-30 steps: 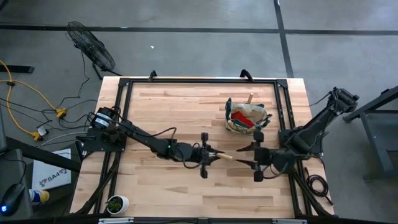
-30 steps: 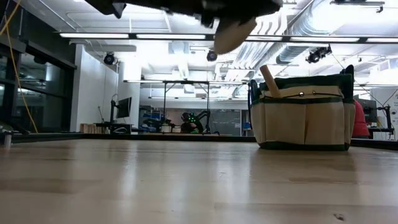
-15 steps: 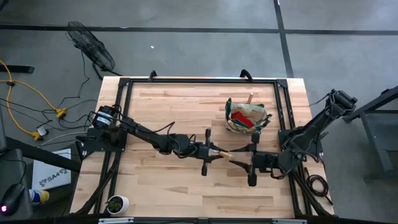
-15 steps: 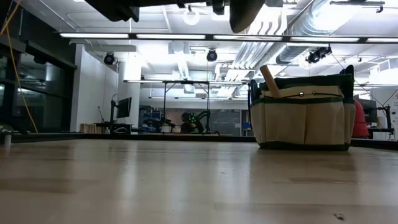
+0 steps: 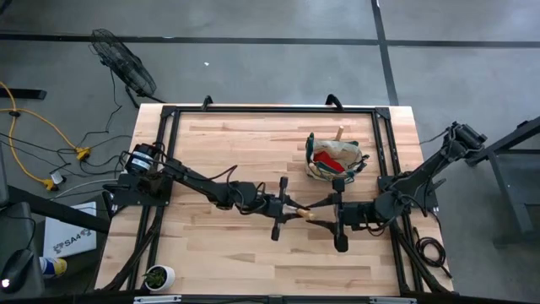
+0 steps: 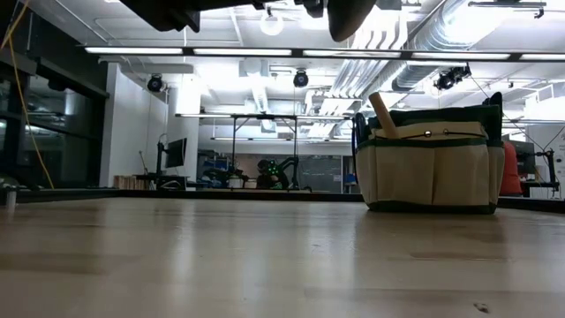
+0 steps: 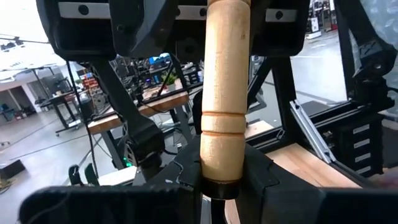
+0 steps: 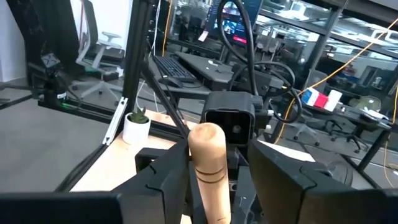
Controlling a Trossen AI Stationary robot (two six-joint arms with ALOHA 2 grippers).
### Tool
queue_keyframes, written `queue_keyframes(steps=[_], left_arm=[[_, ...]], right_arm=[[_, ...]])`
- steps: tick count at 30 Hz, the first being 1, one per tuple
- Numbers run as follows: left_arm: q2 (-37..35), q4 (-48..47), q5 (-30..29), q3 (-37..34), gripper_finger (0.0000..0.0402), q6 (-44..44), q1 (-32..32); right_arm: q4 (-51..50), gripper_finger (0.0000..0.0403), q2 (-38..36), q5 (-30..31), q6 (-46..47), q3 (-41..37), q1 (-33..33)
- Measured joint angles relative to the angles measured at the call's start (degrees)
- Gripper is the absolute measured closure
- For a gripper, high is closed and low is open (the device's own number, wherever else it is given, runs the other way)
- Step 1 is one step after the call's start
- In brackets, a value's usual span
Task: Pick & Place Garden tools in Gardening bag
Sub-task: Put the trowel into the gardening bag
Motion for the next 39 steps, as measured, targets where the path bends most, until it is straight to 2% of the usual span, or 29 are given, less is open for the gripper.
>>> queue_keyframes(steps=[4, 12, 15, 19, 25, 30, 39], left_arm=[[0.0, 1.0, 0.8, 0.0, 0.0351, 0.0, 0.0], [0.0, 2.3, 1.8, 0.0, 0.0351, 0.0, 0.0], [0.0, 2.3, 1.9, 0.0, 0.0351, 0.0, 0.0], [0.0, 2.3, 1.8, 0.0, 0.0351, 0.0, 0.0], [0.0, 2.2, 1.7, 0.0, 0.0351, 0.0, 0.0], [0.0, 2.0, 1.7, 0.0, 0.0351, 0.0, 0.0], [0.0, 1.9, 1.8, 0.0, 0.0351, -0.1, 0.0]], right_arm=[[0.1, 0.0252, 0.0, -0.6, 0.0, 0.0, 0.0], [1.5, 0.0302, 0.0, -3.9, -1.7, 0.0, -0.1], [1.8, 0.0314, 0.0, -7.1, -1.7, 0.0, -1.2], [1.9, 0.0314, 0.1, -11.8, 0.6, 0.0, -3.9], [3.0, 0.0283, 2.2, -16.5, 1.3, 0.0, -6.4], [3.4, 0.0281, 3.0, -16.1, 1.3, 0.0, -6.4], [4.4, 0.0321, 2.6, -14.4, -1.3, 0.0, -5.1]])
